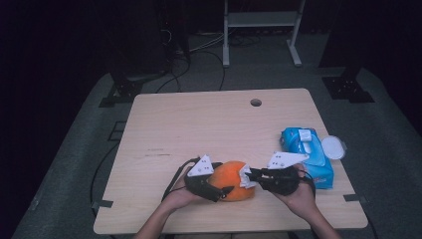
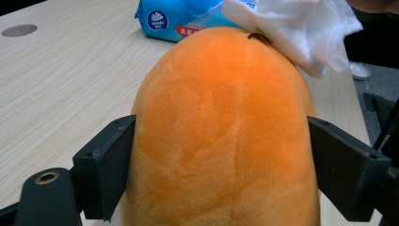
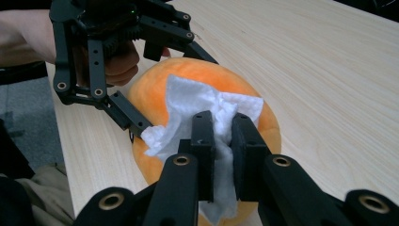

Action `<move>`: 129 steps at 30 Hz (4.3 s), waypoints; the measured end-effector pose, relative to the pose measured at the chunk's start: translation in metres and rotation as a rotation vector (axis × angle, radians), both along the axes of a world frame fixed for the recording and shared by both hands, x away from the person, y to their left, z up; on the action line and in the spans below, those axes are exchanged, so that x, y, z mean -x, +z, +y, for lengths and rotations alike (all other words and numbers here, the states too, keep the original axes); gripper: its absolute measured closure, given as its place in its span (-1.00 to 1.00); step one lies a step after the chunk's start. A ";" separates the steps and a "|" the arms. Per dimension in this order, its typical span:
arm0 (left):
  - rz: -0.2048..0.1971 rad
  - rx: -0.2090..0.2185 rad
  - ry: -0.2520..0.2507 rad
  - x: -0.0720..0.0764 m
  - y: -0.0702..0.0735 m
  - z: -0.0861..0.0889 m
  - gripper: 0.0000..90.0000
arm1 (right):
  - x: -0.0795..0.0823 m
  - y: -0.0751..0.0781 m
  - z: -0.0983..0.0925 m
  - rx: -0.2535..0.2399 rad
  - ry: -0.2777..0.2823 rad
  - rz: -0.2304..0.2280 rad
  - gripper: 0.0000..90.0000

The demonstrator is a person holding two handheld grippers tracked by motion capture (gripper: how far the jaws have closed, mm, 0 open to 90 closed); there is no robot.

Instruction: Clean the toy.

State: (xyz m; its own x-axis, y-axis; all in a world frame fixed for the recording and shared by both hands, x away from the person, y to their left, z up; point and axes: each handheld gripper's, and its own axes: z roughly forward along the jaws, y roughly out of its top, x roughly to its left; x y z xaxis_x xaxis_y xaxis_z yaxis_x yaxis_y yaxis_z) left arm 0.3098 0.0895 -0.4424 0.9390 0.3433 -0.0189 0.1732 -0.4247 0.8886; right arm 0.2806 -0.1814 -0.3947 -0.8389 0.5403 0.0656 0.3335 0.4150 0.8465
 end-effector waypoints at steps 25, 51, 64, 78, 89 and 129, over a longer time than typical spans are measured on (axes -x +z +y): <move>-0.064 -0.040 -0.022 0.009 0.002 -0.012 -0.65 | -0.014 -0.004 -0.029 -0.057 -0.066 0.045 0.79; -0.119 -0.116 -0.055 0.020 0.005 -0.026 -0.68 | 0.025 0.007 0.037 0.240 0.091 -0.256 0.35; -0.093 -0.123 -0.057 0.017 0.005 -0.025 -0.82 | 0.021 -0.004 0.045 0.251 0.079 -0.175 0.66; -0.040 -0.068 -0.037 0.012 0.005 -0.013 -0.70 | 0.014 0.014 0.009 0.136 0.037 -0.081 0.79; -0.105 -0.086 -0.074 0.021 0.008 -0.027 -0.79 | 0.009 0.017 0.012 0.080 0.045 -0.051 0.78; -0.038 0.012 -0.017 0.023 0.013 -0.032 -0.62 | 0.019 0.025 0.016 0.120 0.061 -0.087 0.78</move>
State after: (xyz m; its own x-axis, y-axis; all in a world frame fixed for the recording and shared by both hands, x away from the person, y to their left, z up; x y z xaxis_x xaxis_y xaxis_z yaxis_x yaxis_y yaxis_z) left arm 0.2866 0.0573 -0.4290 0.9448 0.3275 0.0128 0.1321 -0.4161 0.8997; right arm 0.2611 -0.1650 -0.3696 -0.8700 0.4880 -0.0704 0.2326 0.5320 0.8142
